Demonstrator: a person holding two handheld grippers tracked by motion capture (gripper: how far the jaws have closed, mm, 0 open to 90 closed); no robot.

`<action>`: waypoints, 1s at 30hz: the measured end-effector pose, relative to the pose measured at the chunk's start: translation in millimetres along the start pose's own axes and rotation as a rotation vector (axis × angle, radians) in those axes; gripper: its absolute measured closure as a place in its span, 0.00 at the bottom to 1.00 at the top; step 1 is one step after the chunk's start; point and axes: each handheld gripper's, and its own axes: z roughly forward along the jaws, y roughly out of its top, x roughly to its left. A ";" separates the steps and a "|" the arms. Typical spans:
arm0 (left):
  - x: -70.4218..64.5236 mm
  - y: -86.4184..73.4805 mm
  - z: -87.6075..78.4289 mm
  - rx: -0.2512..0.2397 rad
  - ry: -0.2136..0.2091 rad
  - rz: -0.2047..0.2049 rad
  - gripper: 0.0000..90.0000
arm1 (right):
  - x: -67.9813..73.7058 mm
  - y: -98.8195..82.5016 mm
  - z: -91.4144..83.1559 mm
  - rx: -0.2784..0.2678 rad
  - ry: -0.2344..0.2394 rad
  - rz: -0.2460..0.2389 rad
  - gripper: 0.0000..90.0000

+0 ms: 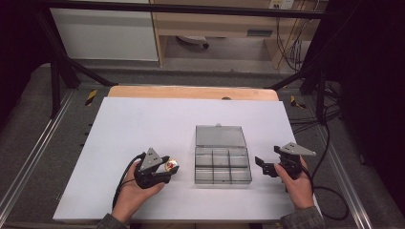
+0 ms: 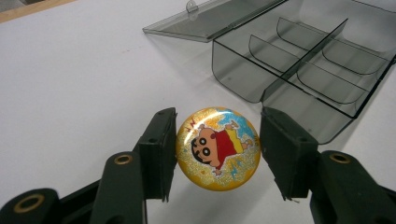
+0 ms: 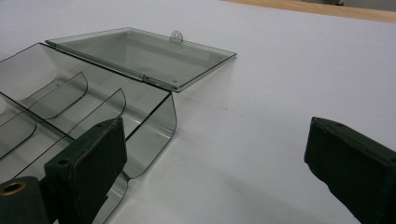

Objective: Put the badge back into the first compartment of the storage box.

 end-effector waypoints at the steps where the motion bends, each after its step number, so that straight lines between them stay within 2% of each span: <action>1: -0.6 0.5 -0.4 -0.005 -0.004 -0.003 0.52 | 1.3 0.0 -0.6 0.003 0.001 -0.004 0.07; 4: -1.7 3.0 -1.5 -0.015 -0.011 -0.009 0.52 | 4.0 -0.3 -1.7 0.006 0.004 -0.023 0.07; 8: -1.8 4.2 -0.8 -0.040 -0.033 -0.052 0.52 | 6.5 0.5 -3.0 -0.002 0.014 -0.028 0.07; 12: -2.1 7.8 -1.4 -0.049 -0.025 -0.042 0.52 | 7.5 0.4 -3.7 -0.002 0.017 -0.032 0.07; 22: 6.3 20.9 -1.3 -0.078 -0.009 -0.054 0.52 | 6.6 -0.9 -8.7 -0.004 0.011 -0.025 0.08; 28: 4.0 31.8 3.3 -0.083 -0.021 -0.033 0.52 | 8.7 -1.1 -9.1 -0.003 0.015 -0.034 0.08; 30: 3.8 37.6 3.6 -0.094 -0.012 -0.024 0.52 | 9.3 -0.8 -9.4 -0.003 0.018 -0.032 0.07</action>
